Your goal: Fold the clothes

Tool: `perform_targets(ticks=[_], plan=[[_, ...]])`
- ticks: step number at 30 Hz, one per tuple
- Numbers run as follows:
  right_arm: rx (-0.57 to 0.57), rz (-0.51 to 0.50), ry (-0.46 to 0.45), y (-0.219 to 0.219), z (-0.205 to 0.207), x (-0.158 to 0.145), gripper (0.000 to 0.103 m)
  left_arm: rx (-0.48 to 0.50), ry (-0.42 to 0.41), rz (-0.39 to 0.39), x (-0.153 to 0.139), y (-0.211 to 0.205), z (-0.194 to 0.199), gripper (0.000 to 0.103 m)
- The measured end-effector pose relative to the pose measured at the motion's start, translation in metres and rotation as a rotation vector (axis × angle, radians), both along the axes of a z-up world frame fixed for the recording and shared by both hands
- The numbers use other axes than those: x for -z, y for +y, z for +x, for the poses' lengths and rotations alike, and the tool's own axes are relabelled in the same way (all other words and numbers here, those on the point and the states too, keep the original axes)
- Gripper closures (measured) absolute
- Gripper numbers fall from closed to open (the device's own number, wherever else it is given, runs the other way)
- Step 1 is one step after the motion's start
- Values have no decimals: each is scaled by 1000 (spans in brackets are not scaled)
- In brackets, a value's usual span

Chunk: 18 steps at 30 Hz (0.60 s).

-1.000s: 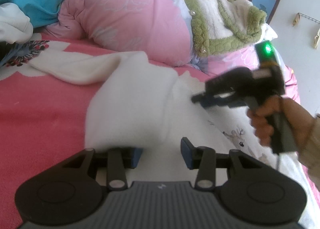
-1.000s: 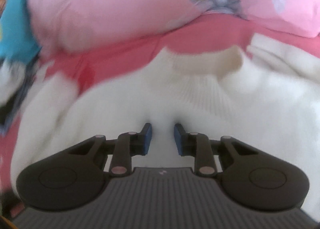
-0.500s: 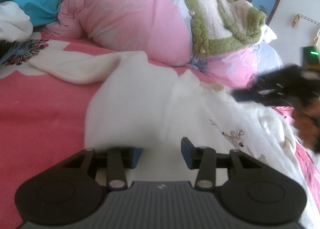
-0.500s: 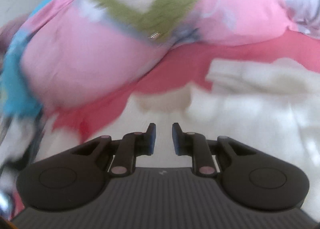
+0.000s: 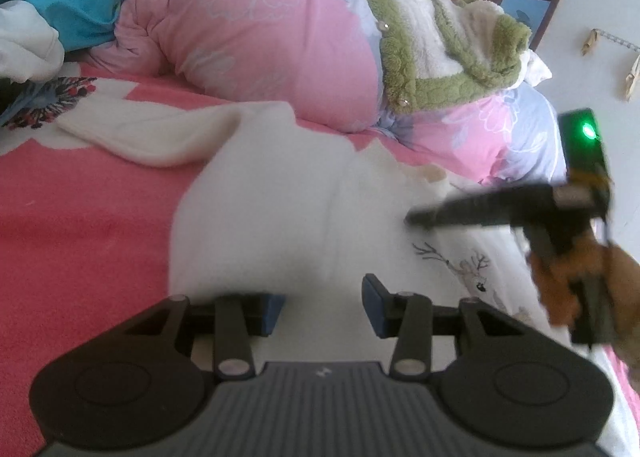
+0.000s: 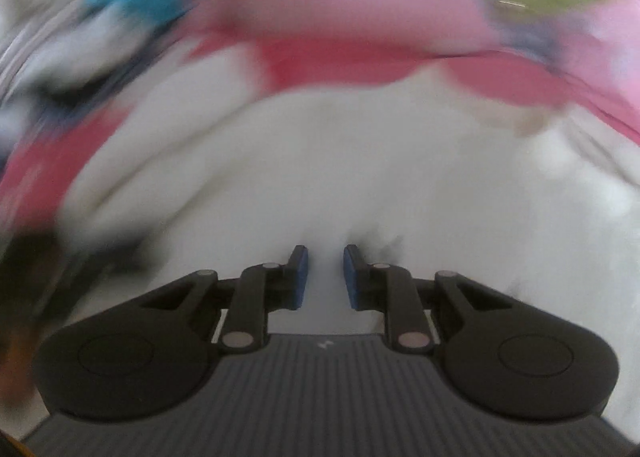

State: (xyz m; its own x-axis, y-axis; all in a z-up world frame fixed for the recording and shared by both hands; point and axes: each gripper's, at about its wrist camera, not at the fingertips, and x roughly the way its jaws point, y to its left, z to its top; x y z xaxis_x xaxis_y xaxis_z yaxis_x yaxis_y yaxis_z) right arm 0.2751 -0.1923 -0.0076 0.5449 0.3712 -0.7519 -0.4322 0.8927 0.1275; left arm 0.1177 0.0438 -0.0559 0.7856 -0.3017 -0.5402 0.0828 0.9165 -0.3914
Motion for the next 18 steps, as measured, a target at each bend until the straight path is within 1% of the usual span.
perform_targets(ticks=[1,3,5,8,10,11,13,16,18], plan=[[76,31,-12,-12,13,-4,86,0,0,-1,0,0,0,59],[138,52,-36,-39,11,-15,83,-1,0,2,0,0,0,59],[193,70,-61,-66,8,-27,83,-1,-1,7,0,-1,-1,59],[143,76,-9,-98,-21,-30,83,-2,-1,11,0,-2,-1,59],[123,30,24,-108,-30,-21,83,-2,-1,16,0,-3,-1,59],[131,-8,29,-111,-29,-16,83,-1,-2,17,0,-3,-1,59],[178,-35,39,-119,-14,-4,84,0,-2,18,0,-2,-1,59],[270,17,17,-132,31,4,87,3,-3,16,0,-2,0,59],[328,8,-19,-134,57,5,89,5,-4,15,0,-1,0,57]])
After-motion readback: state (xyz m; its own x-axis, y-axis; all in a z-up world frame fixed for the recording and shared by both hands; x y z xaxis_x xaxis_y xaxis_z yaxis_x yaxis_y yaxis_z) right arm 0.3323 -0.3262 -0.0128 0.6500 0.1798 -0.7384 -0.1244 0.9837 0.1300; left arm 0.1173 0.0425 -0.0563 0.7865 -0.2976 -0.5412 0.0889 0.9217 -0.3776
